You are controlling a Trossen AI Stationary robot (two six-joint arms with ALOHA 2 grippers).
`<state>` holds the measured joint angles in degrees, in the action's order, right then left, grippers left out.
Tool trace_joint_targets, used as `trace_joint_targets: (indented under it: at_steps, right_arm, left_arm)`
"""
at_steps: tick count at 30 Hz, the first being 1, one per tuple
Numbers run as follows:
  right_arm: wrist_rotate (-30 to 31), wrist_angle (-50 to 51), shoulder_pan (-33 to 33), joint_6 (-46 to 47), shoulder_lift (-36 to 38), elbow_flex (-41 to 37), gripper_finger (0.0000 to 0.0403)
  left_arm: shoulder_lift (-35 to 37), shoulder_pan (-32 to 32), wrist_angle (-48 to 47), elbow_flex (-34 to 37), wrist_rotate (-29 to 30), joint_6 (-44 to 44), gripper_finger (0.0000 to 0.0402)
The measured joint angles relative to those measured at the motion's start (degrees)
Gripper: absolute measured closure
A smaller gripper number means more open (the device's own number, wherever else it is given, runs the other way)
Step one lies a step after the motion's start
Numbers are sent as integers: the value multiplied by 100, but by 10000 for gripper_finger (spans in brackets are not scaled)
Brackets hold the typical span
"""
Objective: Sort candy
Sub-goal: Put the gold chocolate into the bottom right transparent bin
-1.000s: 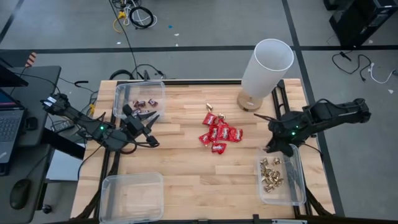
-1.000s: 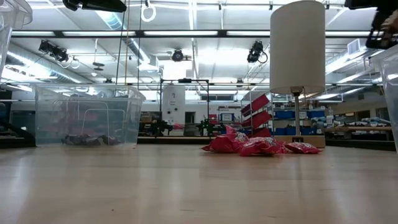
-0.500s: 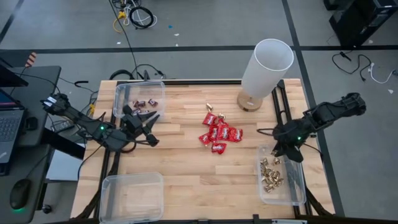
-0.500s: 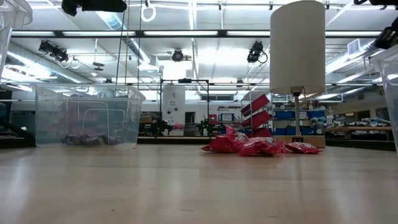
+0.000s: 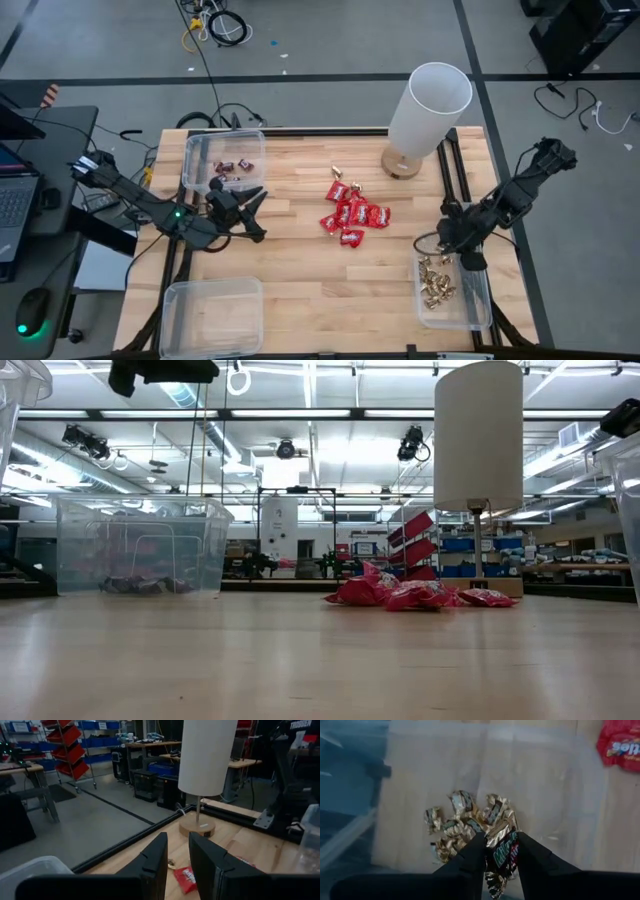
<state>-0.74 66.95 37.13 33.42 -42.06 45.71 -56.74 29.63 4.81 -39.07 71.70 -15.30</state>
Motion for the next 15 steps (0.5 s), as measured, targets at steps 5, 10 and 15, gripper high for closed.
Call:
trace_joint_targets:
  at_steps: [5, 10, 15]
  right_arm:
    - [102, 61, 476, 501, -334, 2, 313]
    - [107, 150, 984, 1089, -658, 2, 313]
    - [-111, 212, 1513, 1764, -955, 2, 313]
  left_arm:
    - [-254, -2, 414, 0, -9, 1, 319]
    - [-495, -2, 729, 0, -11, -1, 319]
    - [-631, -2, 915, 0, -11, -1, 319]
